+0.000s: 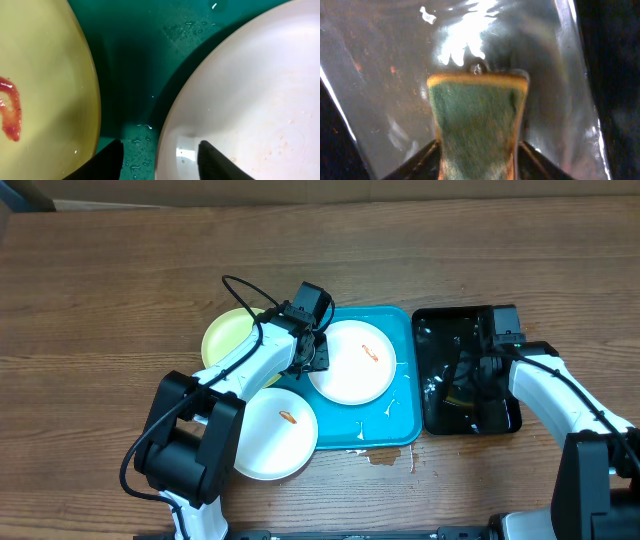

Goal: Clean dirty plates on tray and stack at the side
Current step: 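Grasp the green sponge with the right gripper in the black tray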

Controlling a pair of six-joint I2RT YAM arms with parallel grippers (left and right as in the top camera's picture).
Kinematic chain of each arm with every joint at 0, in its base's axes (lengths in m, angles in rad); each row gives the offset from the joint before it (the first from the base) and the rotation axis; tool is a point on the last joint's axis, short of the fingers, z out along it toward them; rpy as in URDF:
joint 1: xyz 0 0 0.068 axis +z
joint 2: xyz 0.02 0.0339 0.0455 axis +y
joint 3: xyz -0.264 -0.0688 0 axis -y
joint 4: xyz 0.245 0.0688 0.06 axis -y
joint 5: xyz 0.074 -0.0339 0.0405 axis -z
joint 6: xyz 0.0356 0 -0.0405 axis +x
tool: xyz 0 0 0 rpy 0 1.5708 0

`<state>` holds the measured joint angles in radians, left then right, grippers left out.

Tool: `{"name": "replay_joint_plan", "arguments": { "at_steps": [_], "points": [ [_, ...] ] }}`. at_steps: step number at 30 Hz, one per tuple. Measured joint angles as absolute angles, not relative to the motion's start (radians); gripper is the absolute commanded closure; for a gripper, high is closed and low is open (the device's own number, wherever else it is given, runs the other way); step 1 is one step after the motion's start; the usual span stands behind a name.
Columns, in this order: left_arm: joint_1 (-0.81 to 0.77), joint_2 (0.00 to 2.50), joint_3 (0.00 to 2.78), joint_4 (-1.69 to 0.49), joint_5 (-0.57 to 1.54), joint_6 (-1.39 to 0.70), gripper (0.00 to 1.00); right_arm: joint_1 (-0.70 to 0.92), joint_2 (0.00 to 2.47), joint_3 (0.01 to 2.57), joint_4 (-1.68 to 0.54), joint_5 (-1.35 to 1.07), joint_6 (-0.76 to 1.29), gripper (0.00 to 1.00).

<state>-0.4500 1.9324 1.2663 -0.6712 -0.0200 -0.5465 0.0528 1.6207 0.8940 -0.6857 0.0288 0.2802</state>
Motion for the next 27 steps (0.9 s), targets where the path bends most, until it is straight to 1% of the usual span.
{"name": "replay_joint_plan", "arguments": {
  "at_steps": [1,4,6,8,9,10,11,13,14,15,16,17,20,23,25,26,27],
  "points": [
    [-0.450,1.932,1.266,-0.671,-0.020,-0.548,0.61,0.053,1.621,0.894,-0.691,0.027,0.282,0.62],
    [-0.450,1.932,1.266,-0.671,-0.020,-0.548,0.62,0.053,1.620,0.894,-0.702,0.023,0.287,0.69],
    [-0.450,1.932,1.266,-0.672,-0.020,-0.548,0.62,0.053,1.620,0.894,-0.707,0.022,0.287,0.79],
    [-0.450,1.932,1.266,-0.673,-0.020,-0.548,0.65,0.053,1.620,0.894,-0.708,0.022,0.289,0.95],
    [-0.450,1.932,1.266,-0.675,-0.020,-0.548,0.66,0.053,1.620,0.894,-0.708,0.021,0.285,0.96],
    [-0.450,1.932,1.266,-0.680,-0.020,-0.548,0.66,0.053,1.620,0.894,-0.709,0.021,0.283,0.95],
    [-0.450,1.932,1.266,-0.685,-0.020,-0.548,0.67,0.053,1.620,0.894,-0.710,0.022,0.285,0.88],
    [-0.450,1.932,1.266,-0.695,-0.020,-0.548,0.70,0.053,1.620,0.894,-0.710,0.023,0.287,0.66],
    [-0.450,1.932,1.266,-0.699,-0.020,-0.548,0.71,0.053,1.620,0.894,-0.709,0.023,0.285,0.60],
    [-0.450,1.932,1.266,-0.700,-0.020,-0.548,0.75,0.053,1.620,0.894,-0.710,0.022,0.284,0.55],
    [-0.450,1.932,1.266,-0.703,-0.020,-0.548,0.77,0.053,1.620,0.894,-0.711,0.023,0.284,0.55],
    [-0.450,1.932,1.266,-0.703,-0.020,-0.547,0.79,0.053,1.620,0.894,-0.712,0.022,0.281,0.60],
    [-0.450,1.932,1.266,-0.707,-0.020,-0.548,0.81,0.053,1.620,0.894,-0.712,0.023,0.286,0.68],
    [-0.450,1.932,1.266,-0.710,-0.020,-0.548,0.80,0.053,1.620,0.894,-0.712,0.023,0.286,0.86],
    [-0.450,1.932,1.266,-0.711,-0.020,-0.548,0.80,0.053,1.620,0.894,-0.710,0.022,0.288,0.89],
    [-0.450,1.932,1.266,-0.712,-0.020,-0.548,0.79,0.053,1.620,0.894,-0.711,0.022,0.287,0.89],
    [-0.450,1.932,1.266,-0.714,-0.020,-0.548,0.77,0.053,1.620,0.894,-0.711,0.022,0.284,0.87]
  ]
}}
